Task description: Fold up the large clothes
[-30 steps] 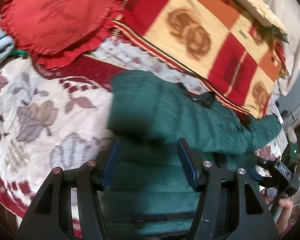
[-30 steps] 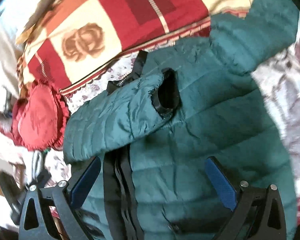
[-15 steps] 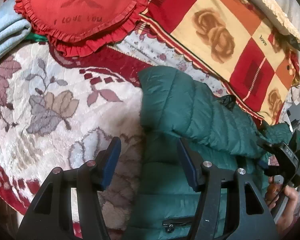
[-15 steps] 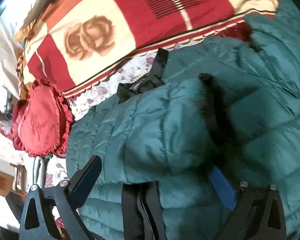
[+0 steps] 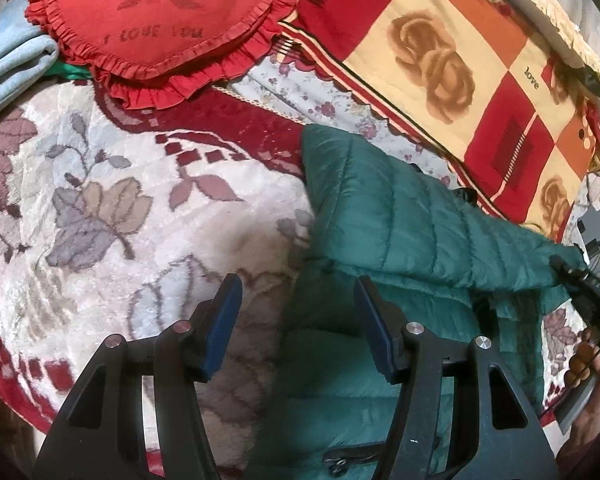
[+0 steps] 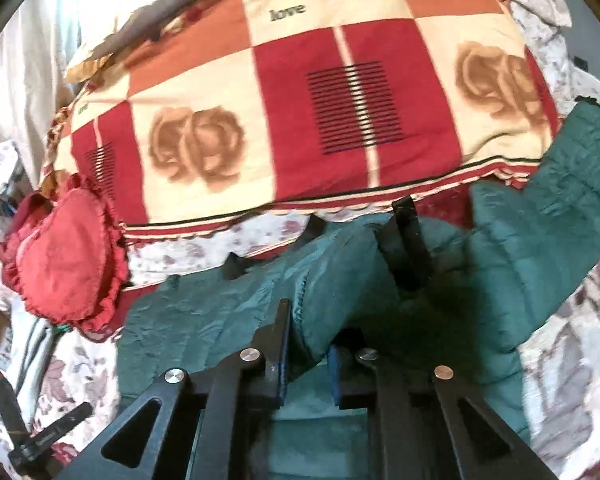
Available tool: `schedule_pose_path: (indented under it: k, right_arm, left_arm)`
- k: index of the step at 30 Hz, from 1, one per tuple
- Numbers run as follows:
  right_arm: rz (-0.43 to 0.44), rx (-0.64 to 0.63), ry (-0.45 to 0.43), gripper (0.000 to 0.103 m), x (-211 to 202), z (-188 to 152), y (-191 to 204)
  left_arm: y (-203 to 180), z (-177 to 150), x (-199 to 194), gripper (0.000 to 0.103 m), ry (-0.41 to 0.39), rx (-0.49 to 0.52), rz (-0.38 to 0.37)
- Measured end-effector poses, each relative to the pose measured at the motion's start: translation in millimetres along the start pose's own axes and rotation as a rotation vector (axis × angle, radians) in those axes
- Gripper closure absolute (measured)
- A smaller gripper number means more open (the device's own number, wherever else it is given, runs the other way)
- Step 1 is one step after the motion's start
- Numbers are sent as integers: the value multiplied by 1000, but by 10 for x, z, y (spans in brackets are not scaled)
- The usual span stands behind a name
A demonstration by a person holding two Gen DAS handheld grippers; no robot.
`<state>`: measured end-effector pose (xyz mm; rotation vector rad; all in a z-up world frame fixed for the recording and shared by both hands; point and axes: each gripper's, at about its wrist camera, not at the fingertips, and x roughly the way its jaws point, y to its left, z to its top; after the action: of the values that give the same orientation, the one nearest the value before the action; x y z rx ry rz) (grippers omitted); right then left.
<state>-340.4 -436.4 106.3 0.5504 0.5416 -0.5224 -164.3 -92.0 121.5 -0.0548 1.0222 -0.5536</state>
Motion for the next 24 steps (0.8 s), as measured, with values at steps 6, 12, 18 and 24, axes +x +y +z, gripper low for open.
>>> schedule_pose_path:
  k: [6, 12, 18, 24]
  right_arm:
    - [-160, -65, 74, 89, 530, -84, -181]
    - [-213, -115, 108, 28, 526, -77, -242]
    - [-166, -151, 54, 28, 82, -70, -171]
    - [-64, -304, 92, 29, 183, -89, 341]
  left_arm:
    - [-290, 81, 105, 45, -18, 25, 2]
    - [-554, 192, 292, 45, -39, 88, 71]
    - [-676, 281, 483, 45, -53, 123, 119]
    - [-826, 351, 621, 45, -84, 149, 158]
